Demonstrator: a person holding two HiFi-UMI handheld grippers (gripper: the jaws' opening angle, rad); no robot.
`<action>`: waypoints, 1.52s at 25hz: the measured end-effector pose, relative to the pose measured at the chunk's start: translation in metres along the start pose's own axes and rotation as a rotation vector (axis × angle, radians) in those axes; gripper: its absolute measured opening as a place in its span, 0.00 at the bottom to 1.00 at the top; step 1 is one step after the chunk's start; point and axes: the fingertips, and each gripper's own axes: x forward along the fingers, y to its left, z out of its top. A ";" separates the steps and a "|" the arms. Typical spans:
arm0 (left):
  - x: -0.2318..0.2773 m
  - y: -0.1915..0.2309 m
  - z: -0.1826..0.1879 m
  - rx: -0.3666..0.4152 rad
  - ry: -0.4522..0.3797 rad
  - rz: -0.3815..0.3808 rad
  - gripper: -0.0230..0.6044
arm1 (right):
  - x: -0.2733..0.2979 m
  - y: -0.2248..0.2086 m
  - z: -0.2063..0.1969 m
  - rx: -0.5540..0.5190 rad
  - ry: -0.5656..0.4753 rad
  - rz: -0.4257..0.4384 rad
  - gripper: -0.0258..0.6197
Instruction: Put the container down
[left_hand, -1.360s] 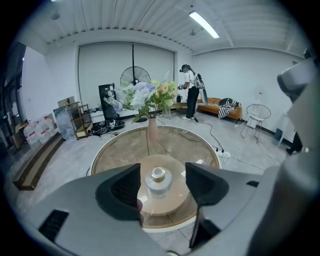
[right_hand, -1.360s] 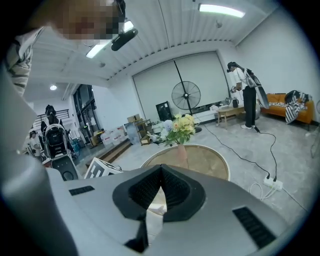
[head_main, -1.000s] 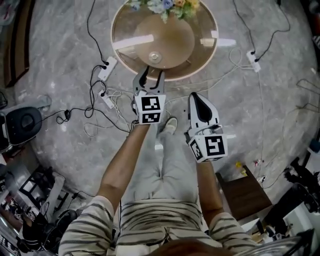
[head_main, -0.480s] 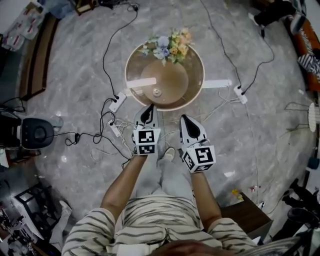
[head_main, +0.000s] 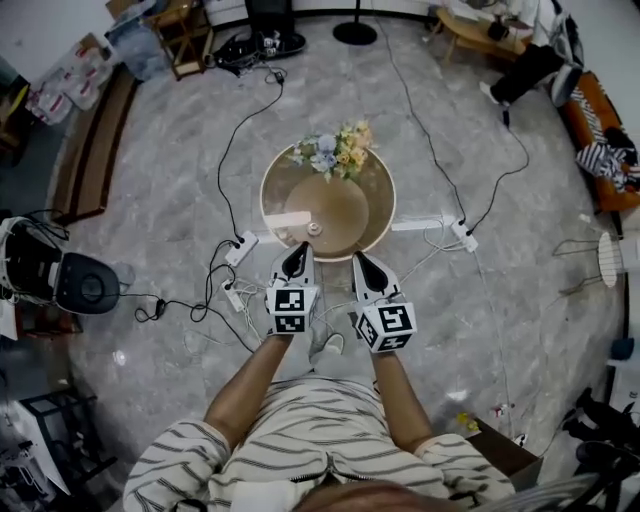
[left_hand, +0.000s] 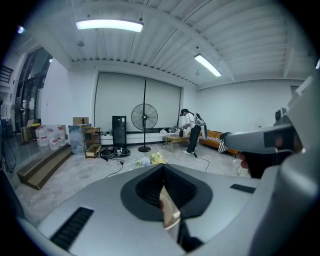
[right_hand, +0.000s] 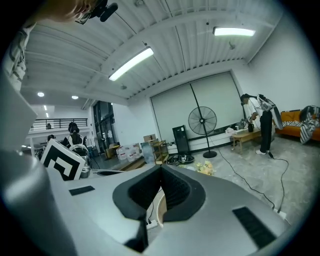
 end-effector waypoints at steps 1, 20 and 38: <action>-0.005 -0.001 0.007 0.002 -0.009 0.001 0.03 | -0.001 0.000 0.008 -0.006 -0.009 0.001 0.05; -0.040 0.009 0.083 0.111 -0.122 -0.052 0.03 | 0.003 0.016 0.071 -0.075 -0.087 -0.003 0.05; -0.042 0.045 0.091 0.090 -0.173 -0.059 0.03 | 0.031 0.043 0.072 -0.139 -0.076 0.014 0.05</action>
